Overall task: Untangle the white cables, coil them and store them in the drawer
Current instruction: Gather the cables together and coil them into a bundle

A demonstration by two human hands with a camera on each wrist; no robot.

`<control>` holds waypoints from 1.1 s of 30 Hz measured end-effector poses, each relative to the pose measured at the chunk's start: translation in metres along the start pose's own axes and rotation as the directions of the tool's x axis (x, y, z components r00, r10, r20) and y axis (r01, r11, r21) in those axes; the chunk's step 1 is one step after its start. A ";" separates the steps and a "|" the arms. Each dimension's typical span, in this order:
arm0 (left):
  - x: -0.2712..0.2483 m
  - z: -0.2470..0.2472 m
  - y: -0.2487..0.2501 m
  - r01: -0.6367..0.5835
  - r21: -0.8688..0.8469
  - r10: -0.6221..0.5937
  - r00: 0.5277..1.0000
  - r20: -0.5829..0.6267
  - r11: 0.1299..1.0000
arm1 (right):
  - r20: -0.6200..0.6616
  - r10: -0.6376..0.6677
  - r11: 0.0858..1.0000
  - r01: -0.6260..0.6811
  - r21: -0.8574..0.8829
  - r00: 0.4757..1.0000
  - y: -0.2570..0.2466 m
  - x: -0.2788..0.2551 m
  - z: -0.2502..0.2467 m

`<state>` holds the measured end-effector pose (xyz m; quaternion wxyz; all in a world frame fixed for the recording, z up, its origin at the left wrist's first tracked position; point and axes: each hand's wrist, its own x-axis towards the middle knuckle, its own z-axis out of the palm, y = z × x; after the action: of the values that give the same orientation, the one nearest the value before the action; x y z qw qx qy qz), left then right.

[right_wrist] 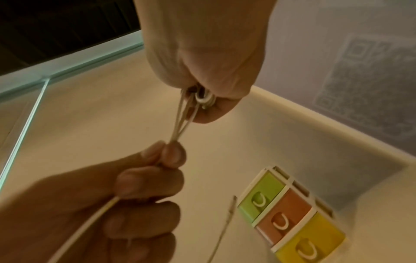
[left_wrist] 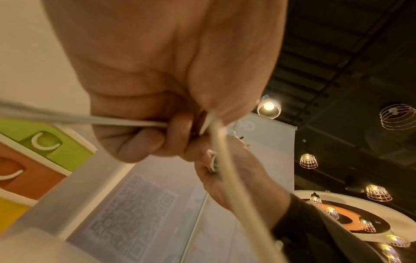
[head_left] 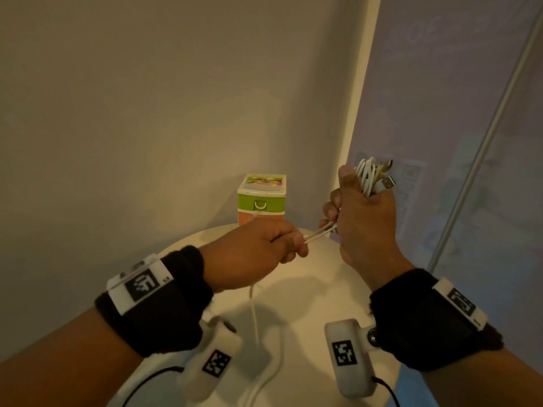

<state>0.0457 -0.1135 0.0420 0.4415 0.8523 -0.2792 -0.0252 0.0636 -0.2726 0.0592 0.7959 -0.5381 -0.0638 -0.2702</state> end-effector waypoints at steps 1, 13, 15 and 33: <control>-0.001 -0.005 0.001 0.009 -0.027 -0.009 1.000 0.014 1.000 | 0.026 -0.048 0.999 0.049 -0.023 0.999 -0.001 0.002 -0.003; 0.004 -0.030 0.029 -0.062 -0.282 0.020 0.989 -0.148 0.957 | 0.556 -0.022 0.772 0.368 -0.518 0.831 -0.010 -0.017 -0.003; 0.005 -0.030 0.030 -0.049 -0.287 -0.006 0.982 -0.189 0.957 | 0.578 0.045 0.690 0.393 -0.608 0.815 -0.008 -0.017 -0.004; 0.001 0.007 0.020 -0.114 -0.349 -0.041 0.912 -0.408 0.930 | 0.052 0.081 0.993 -0.076 -0.091 0.995 0.009 -0.019 0.017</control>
<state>0.0353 -0.1279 0.0536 0.6410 0.7362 -0.1872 0.1101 0.0552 -0.2479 0.0515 0.7791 -0.5822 -0.0527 -0.2264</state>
